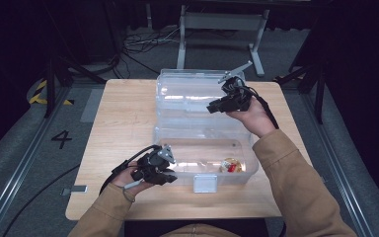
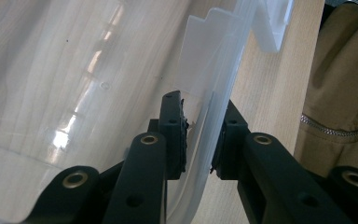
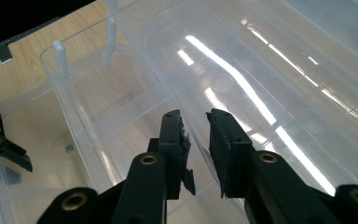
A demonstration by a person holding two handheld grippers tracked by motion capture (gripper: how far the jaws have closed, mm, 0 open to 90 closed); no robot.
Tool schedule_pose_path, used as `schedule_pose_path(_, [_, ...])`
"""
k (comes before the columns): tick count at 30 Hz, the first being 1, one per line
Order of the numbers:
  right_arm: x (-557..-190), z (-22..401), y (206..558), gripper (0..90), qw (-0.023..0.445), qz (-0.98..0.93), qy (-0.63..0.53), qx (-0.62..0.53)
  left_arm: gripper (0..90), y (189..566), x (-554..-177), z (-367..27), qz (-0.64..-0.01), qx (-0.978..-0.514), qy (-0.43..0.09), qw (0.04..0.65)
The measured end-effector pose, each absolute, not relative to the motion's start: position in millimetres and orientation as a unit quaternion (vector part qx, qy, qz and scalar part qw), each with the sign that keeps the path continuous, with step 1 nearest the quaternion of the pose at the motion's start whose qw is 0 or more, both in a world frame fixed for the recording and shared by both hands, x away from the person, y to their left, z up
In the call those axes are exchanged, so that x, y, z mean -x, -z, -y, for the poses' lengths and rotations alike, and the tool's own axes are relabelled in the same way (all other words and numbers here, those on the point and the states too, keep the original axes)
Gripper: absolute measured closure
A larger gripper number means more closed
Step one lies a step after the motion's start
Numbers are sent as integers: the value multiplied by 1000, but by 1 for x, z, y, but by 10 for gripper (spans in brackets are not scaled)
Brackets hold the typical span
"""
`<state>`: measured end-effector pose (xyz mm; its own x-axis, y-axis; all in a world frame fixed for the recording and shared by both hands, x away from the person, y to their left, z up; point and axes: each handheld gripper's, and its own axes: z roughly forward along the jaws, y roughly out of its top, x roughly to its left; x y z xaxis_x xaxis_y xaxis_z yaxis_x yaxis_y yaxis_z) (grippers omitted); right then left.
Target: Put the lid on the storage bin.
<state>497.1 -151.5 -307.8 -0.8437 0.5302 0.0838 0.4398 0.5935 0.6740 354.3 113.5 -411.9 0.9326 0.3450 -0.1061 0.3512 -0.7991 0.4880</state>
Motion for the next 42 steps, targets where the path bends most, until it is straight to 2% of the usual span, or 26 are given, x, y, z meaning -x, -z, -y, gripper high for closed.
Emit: schedule_pose_path(42, [-443,160,301,789,59,-898,-374,-225,768,412,-355,-114,-190,-946,9,263])
